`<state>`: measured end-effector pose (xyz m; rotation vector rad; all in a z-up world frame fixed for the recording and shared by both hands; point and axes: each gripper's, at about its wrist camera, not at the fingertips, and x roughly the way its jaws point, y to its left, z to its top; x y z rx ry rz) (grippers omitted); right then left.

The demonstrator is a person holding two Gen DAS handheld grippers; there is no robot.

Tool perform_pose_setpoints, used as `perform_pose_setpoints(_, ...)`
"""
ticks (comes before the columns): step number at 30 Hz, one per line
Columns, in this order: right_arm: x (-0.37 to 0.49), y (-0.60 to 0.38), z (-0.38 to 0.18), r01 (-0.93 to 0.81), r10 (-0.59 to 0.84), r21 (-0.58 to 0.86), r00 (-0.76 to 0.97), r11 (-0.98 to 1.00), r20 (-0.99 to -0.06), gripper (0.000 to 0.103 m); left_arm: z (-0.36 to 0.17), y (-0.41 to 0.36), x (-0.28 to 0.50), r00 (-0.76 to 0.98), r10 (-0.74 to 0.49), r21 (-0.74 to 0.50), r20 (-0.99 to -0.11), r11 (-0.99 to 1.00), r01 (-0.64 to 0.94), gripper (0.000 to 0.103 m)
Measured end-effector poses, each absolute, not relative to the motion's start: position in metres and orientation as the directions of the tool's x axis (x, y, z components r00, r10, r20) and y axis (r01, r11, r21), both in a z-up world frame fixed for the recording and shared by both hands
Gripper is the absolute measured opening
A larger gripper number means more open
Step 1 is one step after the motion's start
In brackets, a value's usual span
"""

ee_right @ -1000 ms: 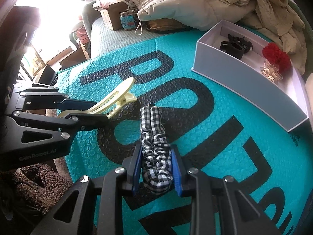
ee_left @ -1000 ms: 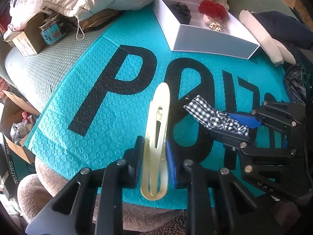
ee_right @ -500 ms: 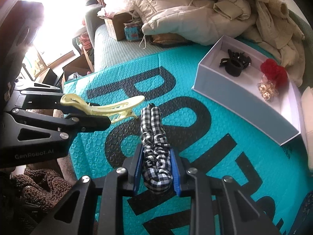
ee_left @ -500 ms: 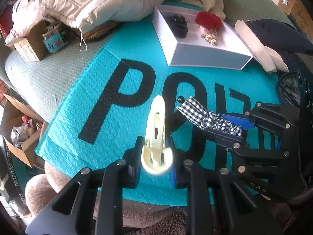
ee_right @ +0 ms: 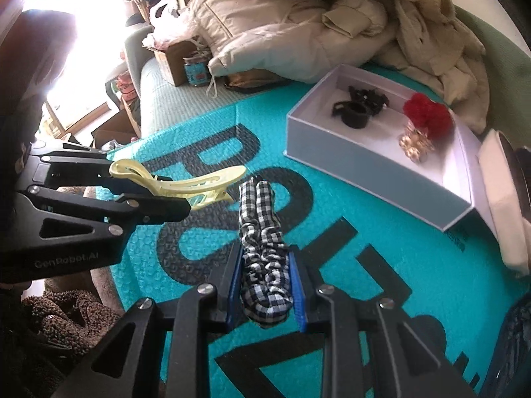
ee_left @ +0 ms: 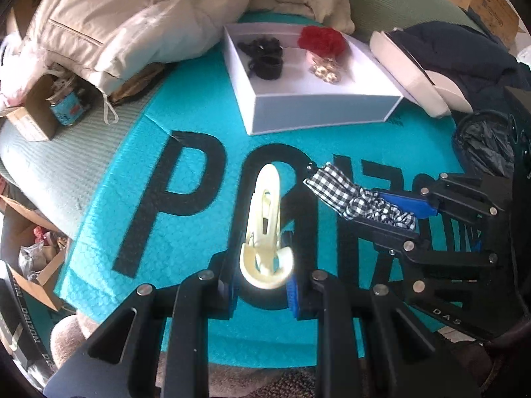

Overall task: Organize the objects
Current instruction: 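Lift and carry the cream clip and gingham scrunchie with both tools to the box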

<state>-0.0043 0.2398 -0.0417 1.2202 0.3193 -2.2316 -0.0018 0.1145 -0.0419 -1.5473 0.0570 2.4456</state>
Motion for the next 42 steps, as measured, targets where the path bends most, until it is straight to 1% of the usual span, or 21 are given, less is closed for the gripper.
perform_pose_setpoints(8,-0.006,0.242,-0.061,0.577,-0.359,0.083,-0.383,-0.813,-0.851,0.025,-0.071,0.121,-0.007,-0.358,0.196,-0.116,-0.913,-0.966,-0.232,0.021)
perform_pose_setpoints(15,-0.01,0.243,-0.068,0.575,-0.355,0.09,-0.368,-0.813,-0.86,0.025,-0.095,0.113,-0.027,-0.304,0.181,-0.122,-0.935,-0.971,-0.203,0.022)
perform_pose_setpoints(21,-0.015,0.244,-0.071,0.562,-0.349,0.096,-0.363,-0.821,-0.864,0.025,-0.099,0.117,-0.033,-0.335,0.176,-0.1,-0.926,-0.967,-0.233,0.021)
perform_pose_setpoints(29,-0.014,0.244,-0.068,0.566,-0.35,0.089,-0.371,-0.82,-0.86,0.025,-0.089,0.118,-0.03,-0.333,0.191,-0.112,-0.923,-0.964,-0.241,0.021)
perform_pose_setpoints(34,-0.01,0.244,-0.059,0.573,-0.367,0.093,-0.383,-0.814,-0.848,0.025,-0.074,0.12,-0.025,-0.351,0.186,-0.1,-0.918,-0.963,-0.25,0.021)
perform_pose_setpoints(37,-0.007,0.244,-0.051,0.577,-0.369,0.081,-0.402,-0.813,-0.838,0.025,-0.064,0.121,-0.02,-0.363,0.209,-0.116,-0.908,-0.958,-0.261,0.021)
perform_pose_setpoints(42,-0.002,0.249,-0.043,0.574,-0.363,0.061,-0.427,-0.816,-0.828,0.025,-0.055,0.13,-0.017,-0.375,0.198,-0.094,-0.906,-0.956,-0.278,0.021)
